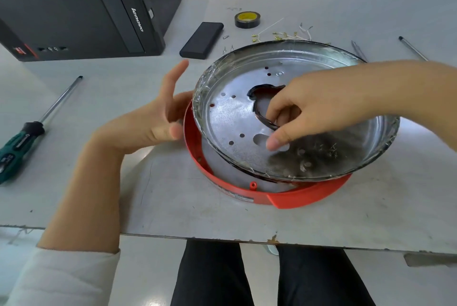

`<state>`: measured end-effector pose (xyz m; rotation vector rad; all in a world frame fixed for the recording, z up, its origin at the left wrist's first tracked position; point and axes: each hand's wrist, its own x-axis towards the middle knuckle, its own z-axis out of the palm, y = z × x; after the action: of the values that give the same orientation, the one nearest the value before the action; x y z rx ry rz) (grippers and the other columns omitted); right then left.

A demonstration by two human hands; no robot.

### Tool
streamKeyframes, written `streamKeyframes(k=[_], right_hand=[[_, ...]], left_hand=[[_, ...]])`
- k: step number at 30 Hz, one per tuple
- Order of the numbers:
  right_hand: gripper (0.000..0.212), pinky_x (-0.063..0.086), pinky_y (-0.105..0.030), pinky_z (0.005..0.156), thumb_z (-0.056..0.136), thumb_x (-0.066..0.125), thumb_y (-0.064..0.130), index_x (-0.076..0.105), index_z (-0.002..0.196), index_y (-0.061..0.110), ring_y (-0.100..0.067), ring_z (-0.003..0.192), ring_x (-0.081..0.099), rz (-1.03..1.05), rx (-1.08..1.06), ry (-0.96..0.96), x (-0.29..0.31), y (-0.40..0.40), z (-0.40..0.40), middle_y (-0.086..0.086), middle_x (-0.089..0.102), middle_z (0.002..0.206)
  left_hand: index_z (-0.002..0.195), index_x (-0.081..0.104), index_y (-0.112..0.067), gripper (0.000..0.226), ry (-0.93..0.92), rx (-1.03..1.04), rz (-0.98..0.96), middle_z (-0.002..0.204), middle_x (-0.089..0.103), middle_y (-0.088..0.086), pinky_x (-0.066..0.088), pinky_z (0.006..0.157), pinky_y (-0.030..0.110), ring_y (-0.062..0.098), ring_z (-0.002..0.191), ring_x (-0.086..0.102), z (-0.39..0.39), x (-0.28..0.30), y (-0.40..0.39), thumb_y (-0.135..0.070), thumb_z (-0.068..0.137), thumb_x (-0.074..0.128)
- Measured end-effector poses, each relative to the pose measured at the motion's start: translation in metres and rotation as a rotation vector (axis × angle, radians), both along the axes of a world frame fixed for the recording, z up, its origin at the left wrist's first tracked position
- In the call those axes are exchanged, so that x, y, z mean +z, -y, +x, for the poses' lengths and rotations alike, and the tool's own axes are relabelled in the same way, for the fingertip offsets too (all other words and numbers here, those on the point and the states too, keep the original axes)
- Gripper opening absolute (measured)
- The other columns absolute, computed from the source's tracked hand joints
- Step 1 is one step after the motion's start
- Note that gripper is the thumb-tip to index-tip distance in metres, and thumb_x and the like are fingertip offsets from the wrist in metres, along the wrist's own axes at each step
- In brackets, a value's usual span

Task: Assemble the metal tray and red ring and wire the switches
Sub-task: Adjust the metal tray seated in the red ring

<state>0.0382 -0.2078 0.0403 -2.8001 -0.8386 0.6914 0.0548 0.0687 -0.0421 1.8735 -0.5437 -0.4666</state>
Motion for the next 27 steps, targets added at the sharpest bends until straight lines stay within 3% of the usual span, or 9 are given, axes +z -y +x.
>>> streamKeyframes(k=[3,7,11,16,18,22,27], right_hand=[[0.061,0.048,-0.032,0.072,0.054,0.056,0.077,0.06,0.083,0.024,-0.013,0.077,0.059,0.014,0.031,0.025,-0.008,0.0,-0.002,0.007,0.064,0.08],[0.042,0.048,-0.03,0.067,0.061,0.066,0.066,0.061,0.078,0.028,-0.006,0.063,0.057,0.089,0.002,-0.01,-0.006,0.005,0.002,0.011,0.067,0.072],[0.054,0.05,-0.037,0.073,0.047,0.056,0.075,0.061,0.078,0.03,-0.011,0.066,0.061,0.186,-0.024,-0.004,0.002,0.011,0.005,0.011,0.068,0.07],[0.062,0.053,-0.05,0.07,0.049,0.054,0.077,0.061,0.078,0.023,-0.026,0.066,0.062,0.199,-0.005,0.028,-0.001,0.012,0.007,0.001,0.067,0.067],[0.07,0.051,-0.046,0.066,0.048,0.05,0.079,0.062,0.079,0.018,-0.027,0.062,0.059,0.183,-0.005,0.033,-0.003,0.009,0.006,-0.006,0.066,0.07],[0.075,0.04,-0.032,0.057,0.05,0.053,0.079,0.062,0.081,0.012,-0.011,0.05,0.044,0.164,-0.024,0.05,-0.011,0.002,0.003,-0.009,0.065,0.071],[0.07,0.038,-0.03,0.055,0.054,0.053,0.076,0.062,0.081,0.011,-0.009,0.048,0.041,0.136,-0.039,0.066,-0.019,0.0,0.0,-0.008,0.065,0.073]], left_hand=[[0.147,-0.012,-0.05,0.146,-0.064,-0.076,0.046,0.141,0.042,-0.032,0.044,0.098,0.016,-0.005,0.135,0.038,-0.002,0.001,-0.001,-0.064,0.041,0.087],[0.149,-0.009,-0.046,0.147,-0.083,-0.067,0.029,0.137,0.041,-0.041,0.044,0.096,0.012,-0.008,0.134,0.037,-0.005,0.006,0.004,-0.057,0.041,0.09],[0.151,-0.002,-0.039,0.137,-0.054,-0.071,0.004,0.14,0.041,-0.036,0.042,0.099,0.014,-0.007,0.135,0.035,-0.006,0.007,0.01,-0.053,0.049,0.089],[0.153,0.002,-0.033,0.135,-0.005,0.0,-0.024,0.145,0.041,-0.025,0.034,0.114,0.033,0.002,0.139,0.035,-0.001,0.006,0.014,-0.052,0.05,0.089],[0.153,-0.001,-0.031,0.138,0.0,-0.015,-0.009,0.145,0.038,-0.031,0.031,0.115,0.029,-0.001,0.14,0.031,-0.002,0.007,0.015,-0.055,0.051,0.087],[0.152,-0.009,-0.03,0.141,-0.012,-0.094,0.059,0.142,0.032,-0.043,0.032,0.105,0.011,-0.009,0.14,0.025,-0.003,0.006,0.013,-0.058,0.052,0.086],[0.147,-0.005,-0.045,0.141,-0.037,-0.068,0.076,0.129,0.038,-0.052,0.039,0.096,0.006,-0.018,0.13,0.034,-0.003,0.004,0.01,-0.05,0.045,0.092]])
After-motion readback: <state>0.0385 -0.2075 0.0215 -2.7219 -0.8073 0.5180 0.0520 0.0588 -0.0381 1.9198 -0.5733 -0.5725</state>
